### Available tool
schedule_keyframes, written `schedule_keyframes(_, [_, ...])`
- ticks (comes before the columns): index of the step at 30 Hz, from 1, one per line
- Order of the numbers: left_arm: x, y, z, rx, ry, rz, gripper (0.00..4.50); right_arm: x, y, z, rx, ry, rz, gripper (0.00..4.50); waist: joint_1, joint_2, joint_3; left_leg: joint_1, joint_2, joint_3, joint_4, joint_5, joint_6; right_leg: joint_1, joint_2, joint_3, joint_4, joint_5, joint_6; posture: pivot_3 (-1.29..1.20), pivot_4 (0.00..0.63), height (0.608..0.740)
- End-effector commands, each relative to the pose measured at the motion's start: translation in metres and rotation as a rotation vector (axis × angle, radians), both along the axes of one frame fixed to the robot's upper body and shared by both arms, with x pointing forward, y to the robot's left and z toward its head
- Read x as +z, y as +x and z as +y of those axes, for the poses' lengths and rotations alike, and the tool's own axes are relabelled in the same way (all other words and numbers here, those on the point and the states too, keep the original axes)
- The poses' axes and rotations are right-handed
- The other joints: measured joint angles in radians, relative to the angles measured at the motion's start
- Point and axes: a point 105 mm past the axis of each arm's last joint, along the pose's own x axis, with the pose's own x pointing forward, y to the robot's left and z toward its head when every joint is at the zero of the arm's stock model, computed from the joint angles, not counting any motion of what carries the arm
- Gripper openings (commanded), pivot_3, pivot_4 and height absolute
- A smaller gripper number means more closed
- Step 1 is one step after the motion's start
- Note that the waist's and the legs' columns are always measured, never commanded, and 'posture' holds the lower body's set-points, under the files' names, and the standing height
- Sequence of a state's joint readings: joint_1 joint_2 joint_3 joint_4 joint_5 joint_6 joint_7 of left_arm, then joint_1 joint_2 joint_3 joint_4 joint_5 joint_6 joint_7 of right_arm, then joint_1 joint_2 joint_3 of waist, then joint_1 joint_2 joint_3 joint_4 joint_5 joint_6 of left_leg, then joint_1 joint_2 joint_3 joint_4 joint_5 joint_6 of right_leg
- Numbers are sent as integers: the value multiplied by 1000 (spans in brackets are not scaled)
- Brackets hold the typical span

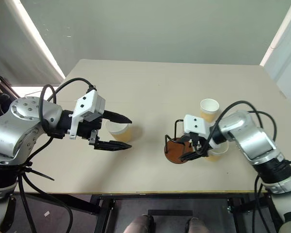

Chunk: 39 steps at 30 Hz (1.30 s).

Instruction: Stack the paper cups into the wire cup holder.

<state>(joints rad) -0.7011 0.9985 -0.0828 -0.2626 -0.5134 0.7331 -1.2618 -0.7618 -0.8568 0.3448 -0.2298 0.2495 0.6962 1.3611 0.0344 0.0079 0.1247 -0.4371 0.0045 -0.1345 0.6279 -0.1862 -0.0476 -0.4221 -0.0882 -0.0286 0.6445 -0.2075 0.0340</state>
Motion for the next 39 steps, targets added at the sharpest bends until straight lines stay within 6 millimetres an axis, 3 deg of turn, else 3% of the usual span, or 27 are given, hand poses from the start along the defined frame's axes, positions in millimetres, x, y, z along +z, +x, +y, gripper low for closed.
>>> schedule_keyframes(1, [6, 0, 0, -11, 8, -42, 4500, 29, -6, -6, 35, -1, -74, 3270, -1, 0, 0, 0, 0, 0, 0, 0, 0, 0, 0, 0, 0, 0, 0, 0, 150, 740])
schedule_keyframes(7, [7, 1, -1, -21, 14, -46, 4500, 55, -4, -16, 14, 8, -108, 3270, -1, 0, 0, 0, 0, 0, 0, 0, 1, 0, 0, 0, 0, 0, 0, 0, 150, 740])
schedule_keyframes(11, [13, 5, -1, -6, -9, -58, 4500, 79, 32, -24, -109, 43, -251, 3270, -1, 0, 0, 1, 0, 0, 0, 0, 2, 0, 0, 0, 0, 0, 0, 0, 150, 740])
schedule_keyframes(16, [20, 10, -1, 16, -20, -67, 4500, 91, 73, -35, -207, -8, -390, 3270, -2, 0, 0, 2, 1, -1, 0, -1, 6, 0, 0, 0, 1, 0, -1, 0, 150, 740])
schedule_keyframes(23, [27, 13, 6, 63, -34, -78, 4500, 75, 109, -50, -211, -191, -472, 3270, -1, 0, 0, 0, 1, 0, -1, -4, 7, -2, 0, 0, 1, 0, -1, 0, 150, 740])
schedule_keyframes(39, [29, 13, 14, 88, -29, -88, 4500, 44, 139, -70, -249, -367, -453, 3270, -1, 1, 1, 0, 1, 0, 0, -7, 6, -2, 0, 0, 1, 0, -2, 0, 150, 740])
